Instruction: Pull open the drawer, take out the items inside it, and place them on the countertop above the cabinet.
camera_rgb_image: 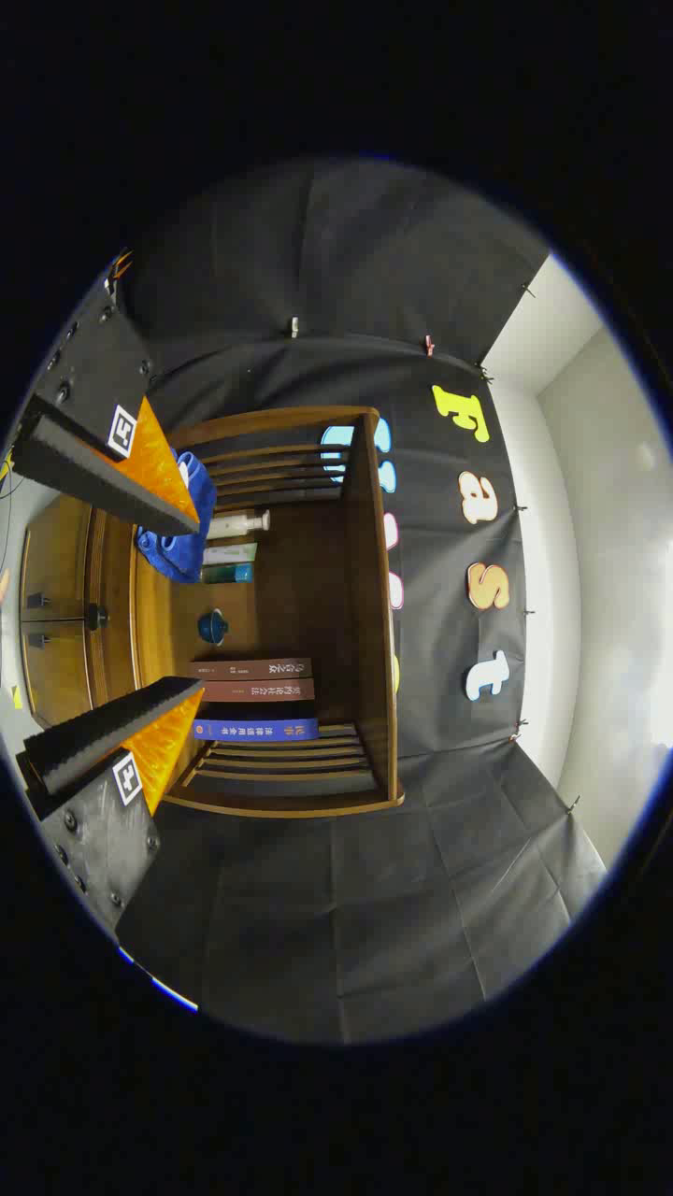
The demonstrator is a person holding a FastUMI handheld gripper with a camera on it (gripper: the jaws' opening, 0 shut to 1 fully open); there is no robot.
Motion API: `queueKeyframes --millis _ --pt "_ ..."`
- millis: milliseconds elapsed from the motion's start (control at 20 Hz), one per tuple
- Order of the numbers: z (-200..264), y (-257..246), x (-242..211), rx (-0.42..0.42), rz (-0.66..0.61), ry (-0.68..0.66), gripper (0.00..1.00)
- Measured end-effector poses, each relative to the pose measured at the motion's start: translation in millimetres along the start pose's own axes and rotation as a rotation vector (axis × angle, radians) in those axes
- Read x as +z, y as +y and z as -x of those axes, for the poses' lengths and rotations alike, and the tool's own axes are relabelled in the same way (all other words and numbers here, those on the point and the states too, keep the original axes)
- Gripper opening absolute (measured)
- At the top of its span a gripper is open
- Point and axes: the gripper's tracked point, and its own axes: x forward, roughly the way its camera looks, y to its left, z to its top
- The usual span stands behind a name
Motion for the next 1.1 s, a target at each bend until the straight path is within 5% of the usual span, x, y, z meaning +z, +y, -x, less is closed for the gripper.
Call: queueKeyframes --millis 1100 --pt "-16 6 -11 0.011 0.026 0.016 0.99"
